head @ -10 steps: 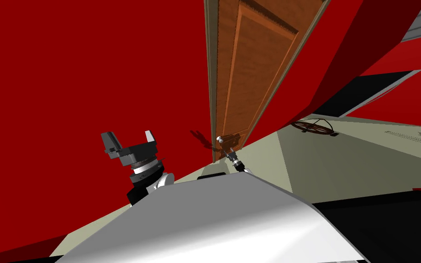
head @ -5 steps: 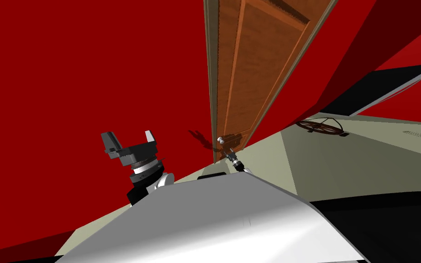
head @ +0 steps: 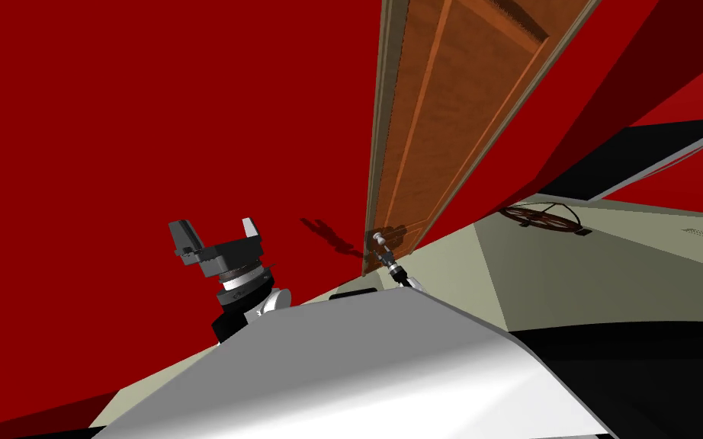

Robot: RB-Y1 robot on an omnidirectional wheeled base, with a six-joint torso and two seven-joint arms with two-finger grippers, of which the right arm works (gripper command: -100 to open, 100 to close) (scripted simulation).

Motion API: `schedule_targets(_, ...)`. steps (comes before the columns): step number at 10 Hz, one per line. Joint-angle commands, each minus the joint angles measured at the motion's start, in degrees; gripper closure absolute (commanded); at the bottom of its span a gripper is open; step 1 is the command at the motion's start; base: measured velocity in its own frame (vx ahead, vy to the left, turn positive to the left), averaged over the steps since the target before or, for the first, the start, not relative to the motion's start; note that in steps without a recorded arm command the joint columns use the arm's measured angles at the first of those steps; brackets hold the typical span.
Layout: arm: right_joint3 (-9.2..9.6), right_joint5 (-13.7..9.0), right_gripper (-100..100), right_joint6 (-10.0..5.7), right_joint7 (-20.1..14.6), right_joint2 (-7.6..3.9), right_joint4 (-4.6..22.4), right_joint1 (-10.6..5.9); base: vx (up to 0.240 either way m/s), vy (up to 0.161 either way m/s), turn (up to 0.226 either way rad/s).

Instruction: Pull the door open

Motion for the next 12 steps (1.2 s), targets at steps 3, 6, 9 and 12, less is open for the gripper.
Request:
schedule_targets(3,1.43,-3.5,-100,-0.38,1.3,-1.81,4.3,-3.22,0.121,-0.004,0.0)
schedule_targets(6,2.07,-5.0,-100,-0.59,1.9,-2.61,6.2,-4.62,0.082,-0.047,-0.013)
schedule_targets(9,2.45,-4.5,100,-0.77,2.1,-1.76,7.1,-3.49,-0.014,-0.003,-0.018)
schedule_targets(12,2.45,-4.5,100,-0.77,2.1,-1.76,7.1,-3.49,0.0,0.0,0.0)
